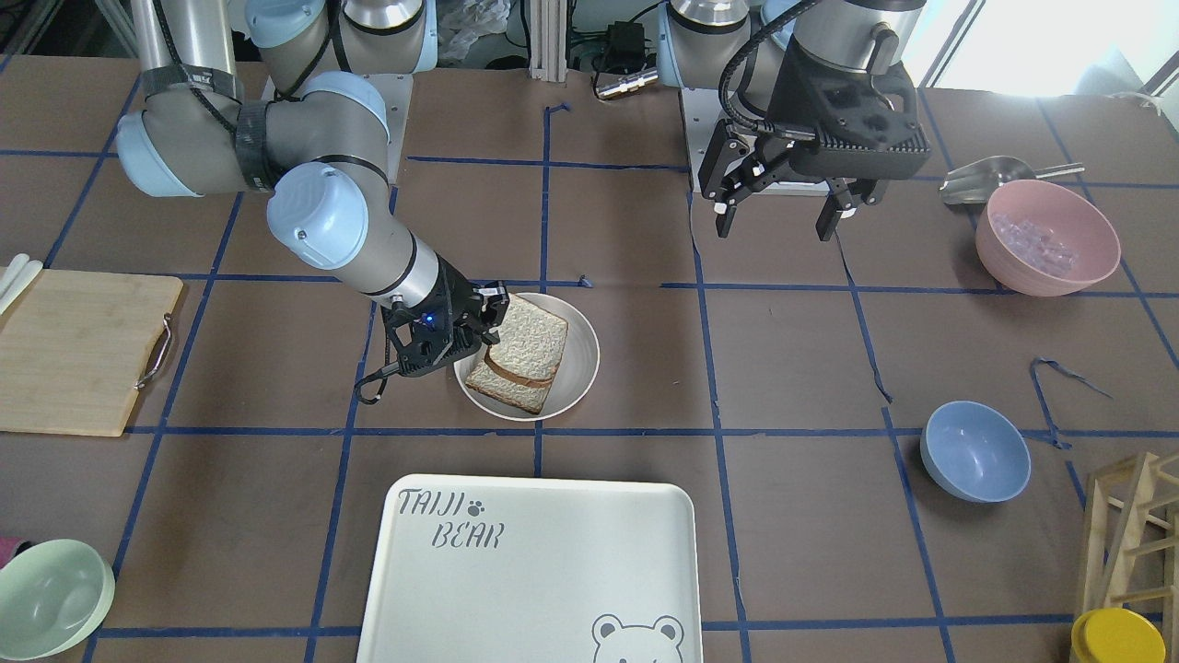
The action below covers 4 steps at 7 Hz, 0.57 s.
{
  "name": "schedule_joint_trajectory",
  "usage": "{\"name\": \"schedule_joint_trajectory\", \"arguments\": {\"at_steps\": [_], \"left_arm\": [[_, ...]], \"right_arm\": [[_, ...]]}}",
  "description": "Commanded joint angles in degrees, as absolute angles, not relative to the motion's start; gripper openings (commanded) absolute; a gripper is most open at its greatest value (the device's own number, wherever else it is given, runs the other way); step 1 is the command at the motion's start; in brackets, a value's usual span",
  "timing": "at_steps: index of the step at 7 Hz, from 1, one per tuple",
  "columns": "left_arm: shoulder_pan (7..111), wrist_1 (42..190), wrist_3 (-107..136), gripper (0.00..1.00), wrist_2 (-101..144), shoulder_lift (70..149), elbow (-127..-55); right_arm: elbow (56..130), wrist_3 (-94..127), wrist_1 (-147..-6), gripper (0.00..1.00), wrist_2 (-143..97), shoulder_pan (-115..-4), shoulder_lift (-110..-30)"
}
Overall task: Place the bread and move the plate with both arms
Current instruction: 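Carry the bread over the white bowl and drop it onto the egg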
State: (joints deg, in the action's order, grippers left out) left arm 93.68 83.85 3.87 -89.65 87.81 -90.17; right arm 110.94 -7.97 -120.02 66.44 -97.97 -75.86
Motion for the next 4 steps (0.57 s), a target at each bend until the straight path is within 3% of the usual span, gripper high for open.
{"name": "schedule_joint_trajectory", "arguments": {"at_steps": [1,2,3,4], "left_arm": [[93.7,83.8,3.9,1.0,-89.6,87.8,-90.2],[93.7,83.8,3.9,1.0,-89.6,87.8,-90.2],[93.7,83.8,3.9,1.0,-89.6,87.8,-90.2],[93.7,83.8,3.9,1.0,-89.6,87.9,-90.2]], "right_arm": [[112.3,-11.0,-122.0,0.0,66.6,-97.7,-75.4],[112.2,-11.1,-127.3,0.65,67.5,-97.7,-75.5],[110.8,-10.8,-127.4,0.98,69.2,-97.7,-76.5],[105.6,-10.5,-121.7,1.0,73.9,-97.7,-77.5]]}}
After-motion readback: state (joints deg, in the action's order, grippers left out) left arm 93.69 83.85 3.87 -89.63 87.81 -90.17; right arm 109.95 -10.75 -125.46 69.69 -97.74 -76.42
